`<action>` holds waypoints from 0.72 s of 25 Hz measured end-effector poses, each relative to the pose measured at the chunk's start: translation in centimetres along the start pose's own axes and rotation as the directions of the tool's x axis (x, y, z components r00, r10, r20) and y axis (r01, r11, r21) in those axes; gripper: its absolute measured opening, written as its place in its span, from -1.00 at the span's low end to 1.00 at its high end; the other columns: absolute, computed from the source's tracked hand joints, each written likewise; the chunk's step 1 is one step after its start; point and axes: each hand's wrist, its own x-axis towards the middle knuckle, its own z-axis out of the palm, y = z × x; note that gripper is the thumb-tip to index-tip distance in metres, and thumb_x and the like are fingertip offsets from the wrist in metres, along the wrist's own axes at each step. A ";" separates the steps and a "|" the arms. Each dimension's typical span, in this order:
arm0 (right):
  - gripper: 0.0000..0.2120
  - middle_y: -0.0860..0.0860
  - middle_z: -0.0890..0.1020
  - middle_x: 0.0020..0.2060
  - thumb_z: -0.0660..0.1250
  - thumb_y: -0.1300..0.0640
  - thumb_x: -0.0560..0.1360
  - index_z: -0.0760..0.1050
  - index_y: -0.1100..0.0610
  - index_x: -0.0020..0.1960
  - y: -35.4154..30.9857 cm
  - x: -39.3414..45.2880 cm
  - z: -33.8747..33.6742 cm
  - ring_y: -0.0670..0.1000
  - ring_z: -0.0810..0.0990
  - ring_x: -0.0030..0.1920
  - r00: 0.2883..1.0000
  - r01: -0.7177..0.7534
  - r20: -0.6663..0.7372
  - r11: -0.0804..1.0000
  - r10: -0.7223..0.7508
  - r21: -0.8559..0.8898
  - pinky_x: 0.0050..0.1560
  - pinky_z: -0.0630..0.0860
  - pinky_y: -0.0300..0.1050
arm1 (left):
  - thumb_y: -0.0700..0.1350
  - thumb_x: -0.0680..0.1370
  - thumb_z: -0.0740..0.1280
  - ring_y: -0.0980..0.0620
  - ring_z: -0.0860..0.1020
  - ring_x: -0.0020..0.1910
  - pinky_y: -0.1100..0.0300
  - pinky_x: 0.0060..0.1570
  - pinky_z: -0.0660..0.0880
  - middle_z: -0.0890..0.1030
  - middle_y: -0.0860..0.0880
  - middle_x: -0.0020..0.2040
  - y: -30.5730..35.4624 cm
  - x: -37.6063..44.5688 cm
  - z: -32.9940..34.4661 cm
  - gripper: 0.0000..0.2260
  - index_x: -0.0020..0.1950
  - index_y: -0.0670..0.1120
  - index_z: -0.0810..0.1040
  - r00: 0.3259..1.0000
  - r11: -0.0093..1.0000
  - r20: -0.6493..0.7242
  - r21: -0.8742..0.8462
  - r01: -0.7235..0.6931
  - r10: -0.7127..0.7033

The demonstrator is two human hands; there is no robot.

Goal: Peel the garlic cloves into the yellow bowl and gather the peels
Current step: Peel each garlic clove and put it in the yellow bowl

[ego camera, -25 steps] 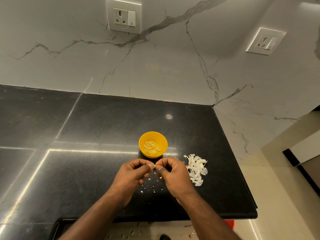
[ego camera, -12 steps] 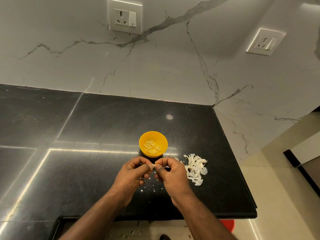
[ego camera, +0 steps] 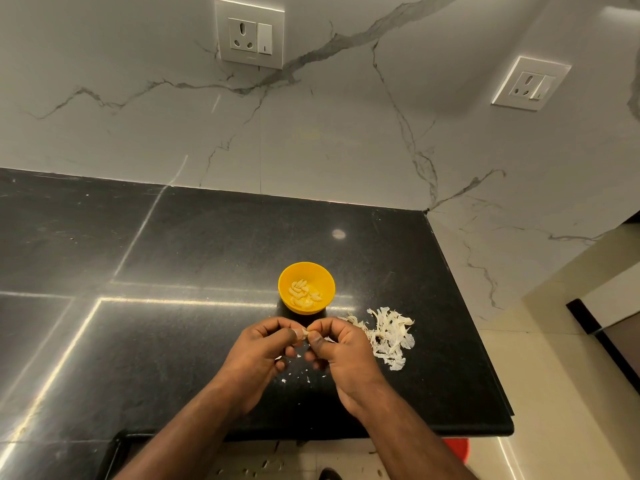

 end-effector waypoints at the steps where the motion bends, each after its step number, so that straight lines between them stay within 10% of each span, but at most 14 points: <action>1: -0.84 0.03 0.64 -0.28 0.34 0.34 0.56 0.61 0.13 -0.11 0.1 0.1 0.0 -0.05 0.57 -0.34 0.998 -0.066 0.013 0.993 0.065 0.094 -0.33 0.47 -0.19 | -0.26 0.57 0.35 0.11 0.49 -0.32 0.22 -0.30 0.39 0.60 -0.04 -0.29 0.0 0.0 0.1 -0.90 -0.02 -0.20 0.67 1.000 1.000 -0.005 -0.005 -0.004 0.004; 4: -0.86 0.06 0.65 -0.25 0.36 0.33 0.55 0.63 0.14 -0.08 0.4 0.1 0.0 -0.04 0.57 -0.32 0.993 -0.118 0.020 0.972 0.116 0.203 -0.32 0.47 -0.18 | -0.27 0.56 0.34 0.10 0.47 -0.32 0.20 -0.29 0.37 0.57 -0.05 -0.30 0.0 -0.1 0.3 -0.87 -0.10 -0.14 0.67 1.000 1.000 -0.024 -0.017 -0.018 0.018; 9: -0.88 -0.02 0.68 -0.25 0.40 0.29 0.55 0.64 0.10 -0.08 0.7 0.2 0.0 -0.08 0.59 -0.27 0.981 0.165 -0.061 0.953 -0.186 -0.253 -0.17 0.60 -0.12 | -0.21 0.58 0.30 0.07 0.44 -0.30 0.19 -0.31 0.34 0.52 -0.08 -0.26 -0.3 0.0 0.6 -0.82 -0.18 -0.06 0.63 0.998 0.997 -0.052 -0.073 0.024 -0.028; 18: -0.84 -0.05 0.72 -0.13 0.47 0.24 0.49 0.66 0.00 -0.03 -0.1 1.1 -2.0 -0.06 0.66 -0.13 0.978 0.202 0.025 0.920 -0.206 -0.336 -0.08 0.64 -0.08 | -0.25 0.57 0.32 0.07 0.43 -0.32 0.20 -0.32 0.33 0.53 -0.09 -0.27 -0.4 0.7 0.1 -0.86 -0.13 -0.12 0.64 0.998 0.999 -0.052 -0.006 0.041 -0.041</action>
